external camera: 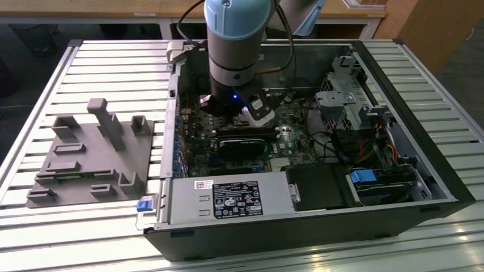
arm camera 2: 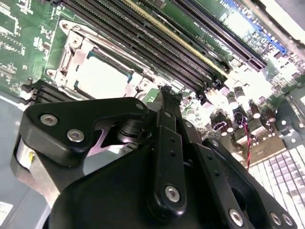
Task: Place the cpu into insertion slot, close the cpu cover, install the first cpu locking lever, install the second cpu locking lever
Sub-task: 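Install the second cpu locking lever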
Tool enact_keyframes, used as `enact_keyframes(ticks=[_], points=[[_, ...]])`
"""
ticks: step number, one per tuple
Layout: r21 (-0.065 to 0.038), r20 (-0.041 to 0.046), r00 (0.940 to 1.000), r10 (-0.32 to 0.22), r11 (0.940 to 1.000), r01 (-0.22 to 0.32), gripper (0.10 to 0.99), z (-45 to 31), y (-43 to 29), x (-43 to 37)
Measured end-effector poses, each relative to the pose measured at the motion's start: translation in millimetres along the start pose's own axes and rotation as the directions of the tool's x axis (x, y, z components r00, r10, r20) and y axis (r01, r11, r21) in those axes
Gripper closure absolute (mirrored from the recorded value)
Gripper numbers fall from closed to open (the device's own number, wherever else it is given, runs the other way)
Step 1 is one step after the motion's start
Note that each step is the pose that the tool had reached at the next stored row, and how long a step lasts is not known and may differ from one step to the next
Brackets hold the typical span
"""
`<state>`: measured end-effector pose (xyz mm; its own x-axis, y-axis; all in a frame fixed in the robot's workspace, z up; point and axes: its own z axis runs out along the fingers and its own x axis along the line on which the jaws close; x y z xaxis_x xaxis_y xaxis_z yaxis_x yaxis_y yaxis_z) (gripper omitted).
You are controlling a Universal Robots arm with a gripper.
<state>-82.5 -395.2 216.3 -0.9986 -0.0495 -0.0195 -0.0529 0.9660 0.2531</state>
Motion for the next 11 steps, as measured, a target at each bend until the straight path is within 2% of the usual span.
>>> enact_keyframes(ticks=[6, 11], points=[[0.000, -0.0001, 1.0000, 0.000, 1.0000, 0.000, 0.969, -8.0, 2.2, -0.6], [0.000, 0.0001, 1.0000, 0.000, 1.0000, 0.000, 0.969, -11.3, 3.1, -1.2]])
